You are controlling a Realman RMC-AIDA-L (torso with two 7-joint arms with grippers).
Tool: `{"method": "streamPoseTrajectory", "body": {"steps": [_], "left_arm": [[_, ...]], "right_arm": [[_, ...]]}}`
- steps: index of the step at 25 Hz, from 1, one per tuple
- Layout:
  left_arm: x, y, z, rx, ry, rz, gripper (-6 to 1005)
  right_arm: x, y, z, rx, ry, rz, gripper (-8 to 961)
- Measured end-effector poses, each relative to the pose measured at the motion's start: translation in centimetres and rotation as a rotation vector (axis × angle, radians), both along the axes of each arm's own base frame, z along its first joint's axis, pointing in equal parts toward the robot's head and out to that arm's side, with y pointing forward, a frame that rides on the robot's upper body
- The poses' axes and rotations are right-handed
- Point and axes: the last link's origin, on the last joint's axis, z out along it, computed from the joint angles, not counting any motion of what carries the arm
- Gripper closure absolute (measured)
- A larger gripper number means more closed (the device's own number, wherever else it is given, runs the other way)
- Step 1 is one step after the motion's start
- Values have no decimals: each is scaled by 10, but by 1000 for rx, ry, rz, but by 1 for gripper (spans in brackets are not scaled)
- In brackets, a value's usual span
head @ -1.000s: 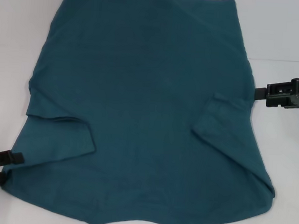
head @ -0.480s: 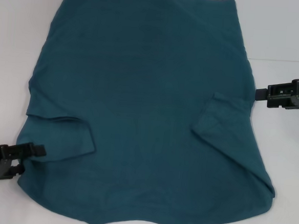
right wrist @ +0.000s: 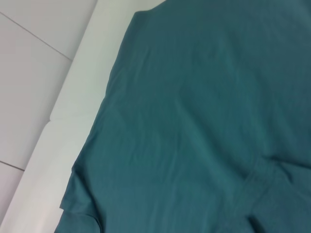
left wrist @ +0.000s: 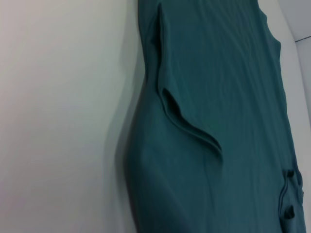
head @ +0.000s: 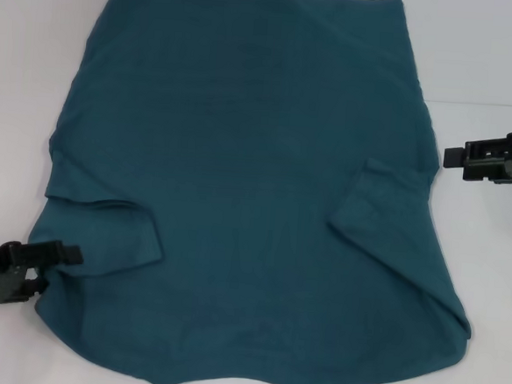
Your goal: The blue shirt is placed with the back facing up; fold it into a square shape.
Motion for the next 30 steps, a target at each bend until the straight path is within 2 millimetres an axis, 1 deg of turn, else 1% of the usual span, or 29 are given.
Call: {"method": "streamPoseTrajectory", "body": {"steps": [1,12,22,28,30], "left_arm": [[0,0,0,-1,4,-2,175],[0,-1,-1,-17,21,-15,379],[-1,-1,2,-17,27,-21,839],[5,-1,5,-15,1,-54,988],[7,0,8,-10,-12,-72,988]], "right_arm": [[0,0,1,3,2,1,424],[1,-1,2,4,10,1,435],[5,-7,3,-20,2,0,444],[16,-22,11,-77,-11,-7,450],[23,-30,15,-113,-27,-18,452]]}}
